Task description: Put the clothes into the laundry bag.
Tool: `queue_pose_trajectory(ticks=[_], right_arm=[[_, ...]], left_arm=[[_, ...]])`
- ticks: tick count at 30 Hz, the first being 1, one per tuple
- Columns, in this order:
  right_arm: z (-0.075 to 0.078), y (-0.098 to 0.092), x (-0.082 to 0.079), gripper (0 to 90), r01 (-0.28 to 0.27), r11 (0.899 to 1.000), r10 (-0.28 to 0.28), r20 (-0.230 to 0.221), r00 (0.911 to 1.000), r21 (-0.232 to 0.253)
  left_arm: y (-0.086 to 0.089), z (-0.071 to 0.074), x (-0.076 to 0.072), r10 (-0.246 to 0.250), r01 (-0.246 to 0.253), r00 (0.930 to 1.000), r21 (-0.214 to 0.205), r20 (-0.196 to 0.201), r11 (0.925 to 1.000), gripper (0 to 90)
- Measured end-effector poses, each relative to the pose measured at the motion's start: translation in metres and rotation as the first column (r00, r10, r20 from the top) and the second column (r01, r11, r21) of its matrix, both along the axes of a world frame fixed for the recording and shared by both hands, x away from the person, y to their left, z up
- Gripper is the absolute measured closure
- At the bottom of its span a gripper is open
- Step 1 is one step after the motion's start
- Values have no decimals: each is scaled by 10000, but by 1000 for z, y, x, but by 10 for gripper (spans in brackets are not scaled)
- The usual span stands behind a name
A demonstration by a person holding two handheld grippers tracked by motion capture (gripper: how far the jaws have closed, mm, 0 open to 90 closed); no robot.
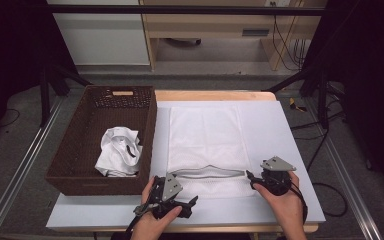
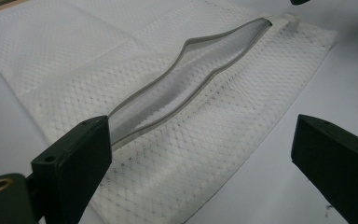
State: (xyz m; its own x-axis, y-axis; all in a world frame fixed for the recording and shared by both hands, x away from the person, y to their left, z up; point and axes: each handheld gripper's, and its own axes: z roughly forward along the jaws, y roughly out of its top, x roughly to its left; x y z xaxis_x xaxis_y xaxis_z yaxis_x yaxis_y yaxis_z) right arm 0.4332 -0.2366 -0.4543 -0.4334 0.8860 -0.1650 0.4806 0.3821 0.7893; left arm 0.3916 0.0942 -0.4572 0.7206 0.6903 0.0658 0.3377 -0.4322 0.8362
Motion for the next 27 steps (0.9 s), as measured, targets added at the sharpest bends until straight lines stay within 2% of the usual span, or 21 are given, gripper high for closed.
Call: queue_pose_trajectory(ticks=[1, 3, 4, 6, 8, 9, 10, 12, 14, 15, 17, 18, 19, 20, 22, 23, 24, 27], right_arm=[[4, 4, -2, 324, -91, 9995, 97, 209, 9997, -299], [6, 7, -3, 332, -51, 9991, 65, 329, 9994, -429], [14, 17, -3, 352, -256, 9959, 318, 700, 9970, -869], [19, 27, 0, 361, -476, 9919, 566, 742, 9956, -1180], [23, 39, 9, 382, -886, 9807, 993, 537, 9936, -1742], [23, 39, 9, 382, -886, 9807, 993, 537, 9936, -1742], [28, 49, 18, 404, -1206, 9767, 1309, 470, 9903, -1778], [29, 52, 23, 412, -1269, 9754, 1374, 467, 9894, -1801], [29, 58, 33, 439, -1391, 9773, 1521, 719, 9857, -1600], [26, 59, 33, 467, -1399, 9785, 1551, 935, 9835, -1518], [22, 60, 32, 469, -1447, 9776, 1602, 945, 9826, -1525], [17, 61, 28, 476, -1998, 9614, 2151, 640, 9745, -1893], [17, 61, 28, 476, -1998, 9614, 2151, 640, 9745, -1893], [14, 59, 25, 486, -1980, 9575, 2167, 705, 9737, -2096], [13, 54, 18, 520, -2107, 9604, 2257, 661, 9719, -1822], [13, 54, 18, 520, -2107, 9604, 2257, 661, 9719, -1822], [13, 53, 17, 543, -2219, 9588, 2390, 818, 9676, -1772], [11, 54, 19, 559, -2278, 9576, 2447, 803, 9663, -1761]], left_arm=[[0, 0, 0, 11, -11, 10000, -10, 49, 10000, 59], [1, 0, -1, 4, -4, 9999, 13, 104, 10000, 60], [1, -1, -1, 12, -14, 9999, 119, 140, 9999, 60], [1, -1, -1, 26, -29, 9999, 204, 169, 9998, 61], [1, -2, -1, 114, -120, 9997, 275, 233, 9995, 66], [1, -2, -1, 114, -120, 9997, 275, 233, 9995, 67], [1, -2, -1, 212, -224, 9993, 368, 320, 9991, 68], [1, -3, -1, 215, -230, 9991, 409, 353, 9989, 70], [2, -3, 0, 278, -297, 9988, 470, 406, 9985, 75], [2, -3, 0, 278, -297, 9988, 470, 406, 9985, 76], [3, -2, 1, 341, -359, 9986, 430, 402, 9984, 80], [4, -1, 2, 339, -355, 9985, 379, 425, 9986, 83], [4, -1, 2, 339, -355, 9985, 379, 425, 9986, 83], [4, -1, 2, 311, -328, 9988, 419, 387, 9986, 83], [3, -1, 3, 271, -285, 9991, 460, 318, 9985, 82], [3, -1, 3, 271, -285, 9991, 460, 318, 9985, 82], [2, -2, 2, 268, -282, 9992, 462, 312, 9985, 82], [1, -1, 2, 263, -277, 9992, 471, 309, 9985, 82]])
